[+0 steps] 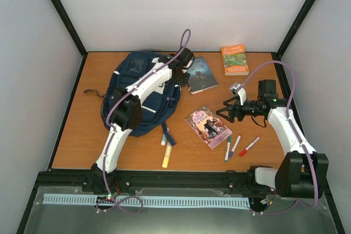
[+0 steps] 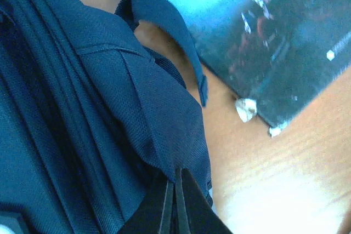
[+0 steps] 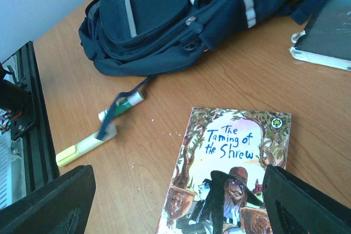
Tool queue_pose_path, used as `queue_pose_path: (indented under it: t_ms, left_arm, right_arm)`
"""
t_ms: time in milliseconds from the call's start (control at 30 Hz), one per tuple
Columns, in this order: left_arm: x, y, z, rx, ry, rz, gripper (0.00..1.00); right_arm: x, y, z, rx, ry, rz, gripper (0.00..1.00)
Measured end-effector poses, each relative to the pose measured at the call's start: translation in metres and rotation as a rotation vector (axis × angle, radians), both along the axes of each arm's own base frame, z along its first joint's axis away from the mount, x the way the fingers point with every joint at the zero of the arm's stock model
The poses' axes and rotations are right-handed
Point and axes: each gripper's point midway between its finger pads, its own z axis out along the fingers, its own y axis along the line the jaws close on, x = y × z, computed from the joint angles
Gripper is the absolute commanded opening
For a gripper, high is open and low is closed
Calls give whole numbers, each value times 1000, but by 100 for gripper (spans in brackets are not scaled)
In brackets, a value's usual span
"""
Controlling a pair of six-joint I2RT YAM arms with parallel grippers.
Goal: Pack the student bag
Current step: Adjust the student bag at the center of the board.
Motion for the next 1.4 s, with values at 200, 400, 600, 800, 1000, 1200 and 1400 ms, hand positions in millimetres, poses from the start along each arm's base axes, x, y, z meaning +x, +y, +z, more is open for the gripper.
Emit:
queue_pose_path:
  t_ms: [200, 400, 600, 800, 1000, 1200, 1400]
  left_arm:
    - [30, 16, -5, -130, 39, 74, 84]
    - [-6, 51, 10, -199, 73, 119, 100]
    - [-51, 108, 82, -315, -46, 222, 100]
    - [-56, 202, 70, -388, -65, 499, 100]
    - [-92, 276, 6, -394, 70, 806, 100]
    - [-116, 315, 4, -450, 58, 969, 100]
    - [-140, 331, -22, -470, 120, 1054, 100]
  right_arm:
    - [0, 0, 0, -3, 0, -1, 85]
    - [1, 0, -3, -5, 8, -2, 84]
    - [8, 3, -10, -42, 15, -17, 84]
    - [12, 44, -22, -149, 16, 65, 88]
    - [35, 81, -31, -183, 64, 40, 90]
    - [44, 119, -57, -214, 149, 74, 92]
    - [63, 156, -88, -245, 232, 111, 96]
